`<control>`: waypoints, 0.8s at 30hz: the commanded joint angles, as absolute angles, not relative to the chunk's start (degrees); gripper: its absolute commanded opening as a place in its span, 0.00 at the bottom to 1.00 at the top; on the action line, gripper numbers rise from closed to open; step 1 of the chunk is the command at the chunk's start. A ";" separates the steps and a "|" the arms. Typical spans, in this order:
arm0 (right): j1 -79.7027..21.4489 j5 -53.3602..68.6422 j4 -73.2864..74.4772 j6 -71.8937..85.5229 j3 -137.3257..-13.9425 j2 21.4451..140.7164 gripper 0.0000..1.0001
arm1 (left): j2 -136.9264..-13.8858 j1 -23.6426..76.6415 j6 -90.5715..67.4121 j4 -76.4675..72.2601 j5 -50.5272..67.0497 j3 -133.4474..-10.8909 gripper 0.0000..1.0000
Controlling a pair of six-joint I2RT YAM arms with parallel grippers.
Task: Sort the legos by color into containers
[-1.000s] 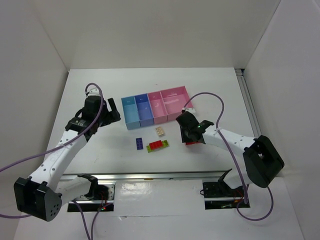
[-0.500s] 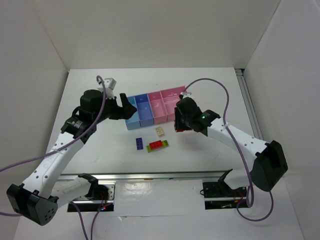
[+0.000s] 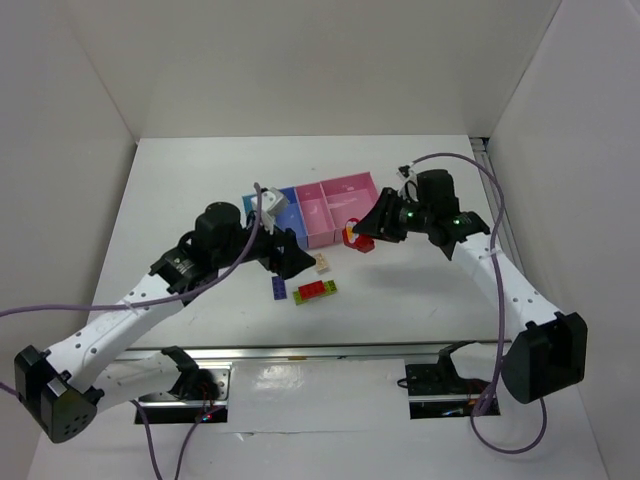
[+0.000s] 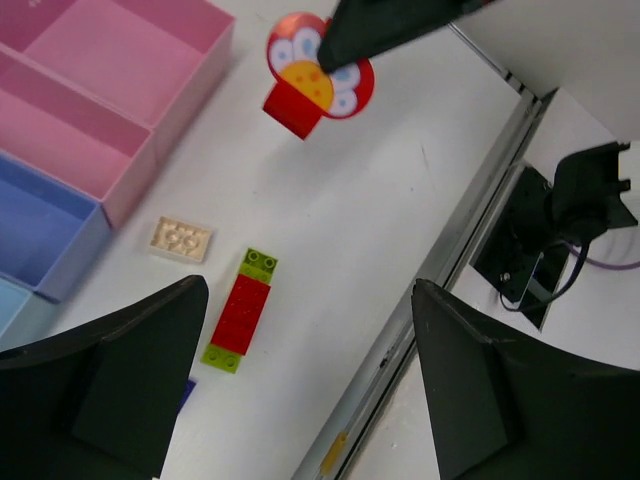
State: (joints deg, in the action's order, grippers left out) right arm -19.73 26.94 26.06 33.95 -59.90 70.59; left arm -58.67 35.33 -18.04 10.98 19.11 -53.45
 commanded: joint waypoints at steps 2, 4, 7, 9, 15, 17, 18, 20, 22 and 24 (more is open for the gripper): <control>-13.37 48.66 16.00 42.26 -57.66 69.17 0.24 | -60.64 39.02 -13.46 4.58 17.67 -51.25 0.92; -10.73 52.54 12.85 44.20 -55.73 69.17 0.24 | -61.26 40.69 -12.40 1.59 16.35 -50.72 0.92; -8.71 58.09 7.06 49.12 -53.09 68.03 0.24 | -61.26 41.31 -10.55 -2.27 15.04 -49.92 0.92; -8.01 61.16 4.58 51.76 -51.86 67.50 0.24 | -62.66 41.31 -10.55 -3.60 15.03 -49.92 0.94; -6.33 63.79 0.89 53.77 -49.49 66.18 0.24 | -65.65 43.85 -11.95 -13.15 15.66 -49.66 0.94; -5.81 64.68 -0.70 55.10 -48.70 65.66 0.24 | -66.88 46.39 -10.12 -15.37 13.11 -48.78 0.97; -5.28 64.69 -1.23 55.11 -48.69 65.65 0.24 | -67.49 47.19 -8.98 -16.08 11.79 -48.78 0.99; -5.27 65.82 -0.53 55.11 -48.17 65.65 0.24 | -69.43 48.43 -6.33 -16.61 9.67 -49.30 1.00; -5.27 66.53 0.09 54.58 -48.16 65.65 0.24 | -70.05 49.13 -5.72 -18.01 10.19 -49.83 1.00; -4.75 66.53 0.09 54.58 -47.46 65.65 0.24 | -71.80 49.65 -5.10 -20.56 11.51 -49.83 1.00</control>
State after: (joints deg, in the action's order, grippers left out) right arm -5.50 63.13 3.46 53.78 -48.12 67.59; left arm -70.24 49.12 -8.43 -12.99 11.81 -48.97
